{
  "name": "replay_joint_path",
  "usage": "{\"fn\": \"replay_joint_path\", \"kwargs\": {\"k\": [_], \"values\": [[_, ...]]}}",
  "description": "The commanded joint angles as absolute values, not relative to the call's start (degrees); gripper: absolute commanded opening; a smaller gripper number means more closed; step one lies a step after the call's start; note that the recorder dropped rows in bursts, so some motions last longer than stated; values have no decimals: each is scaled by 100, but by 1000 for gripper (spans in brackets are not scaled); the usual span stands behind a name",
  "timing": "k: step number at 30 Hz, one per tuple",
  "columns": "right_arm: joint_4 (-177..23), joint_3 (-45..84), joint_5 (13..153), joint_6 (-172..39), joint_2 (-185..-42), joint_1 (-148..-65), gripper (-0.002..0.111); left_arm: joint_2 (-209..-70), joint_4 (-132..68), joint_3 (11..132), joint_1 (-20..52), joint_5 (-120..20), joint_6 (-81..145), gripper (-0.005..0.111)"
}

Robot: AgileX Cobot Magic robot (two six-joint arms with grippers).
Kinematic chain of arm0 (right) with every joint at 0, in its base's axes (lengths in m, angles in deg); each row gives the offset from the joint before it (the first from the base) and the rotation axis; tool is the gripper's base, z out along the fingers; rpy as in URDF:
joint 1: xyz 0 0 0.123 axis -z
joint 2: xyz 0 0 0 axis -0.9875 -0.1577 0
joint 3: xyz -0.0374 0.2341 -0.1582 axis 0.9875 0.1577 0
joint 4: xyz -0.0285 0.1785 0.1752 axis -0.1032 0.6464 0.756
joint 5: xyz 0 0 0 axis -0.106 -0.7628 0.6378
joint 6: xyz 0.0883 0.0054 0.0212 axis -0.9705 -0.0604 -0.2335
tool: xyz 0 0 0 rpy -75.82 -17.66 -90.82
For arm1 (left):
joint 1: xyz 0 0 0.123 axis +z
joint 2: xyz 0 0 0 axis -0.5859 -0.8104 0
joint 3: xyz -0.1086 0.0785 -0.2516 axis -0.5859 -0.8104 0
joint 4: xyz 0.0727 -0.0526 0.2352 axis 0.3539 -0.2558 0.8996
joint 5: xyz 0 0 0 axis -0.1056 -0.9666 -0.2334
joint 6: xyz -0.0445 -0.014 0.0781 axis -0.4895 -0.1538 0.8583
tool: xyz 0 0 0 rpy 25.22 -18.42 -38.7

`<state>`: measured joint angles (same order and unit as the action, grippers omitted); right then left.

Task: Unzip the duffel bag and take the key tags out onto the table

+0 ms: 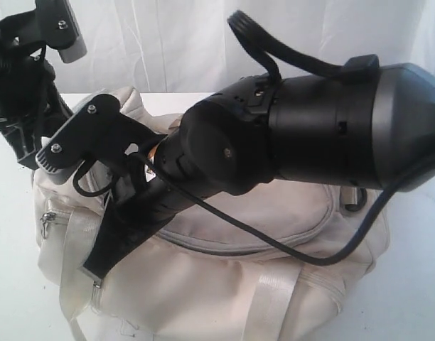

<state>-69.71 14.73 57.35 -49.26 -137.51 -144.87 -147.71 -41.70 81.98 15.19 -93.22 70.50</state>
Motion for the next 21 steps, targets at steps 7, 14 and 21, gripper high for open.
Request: {"fn": "replay_joint_path", "kwargs": {"k": [7,14,21], "values": [[-6890,1484,5211,-5238,-13751,-14501,0,-15630,-4240,8202,1527,-6712,6989,0],[-6890,1484,5175,-5331,-13751,-14501,0,-16224,-4240,8202,1527,-4118,6975,0],[-6890,1484,5175,-5564,-13751,-14501,0,-16787,-4240,8202,1527,-2785,6975,0]]}}
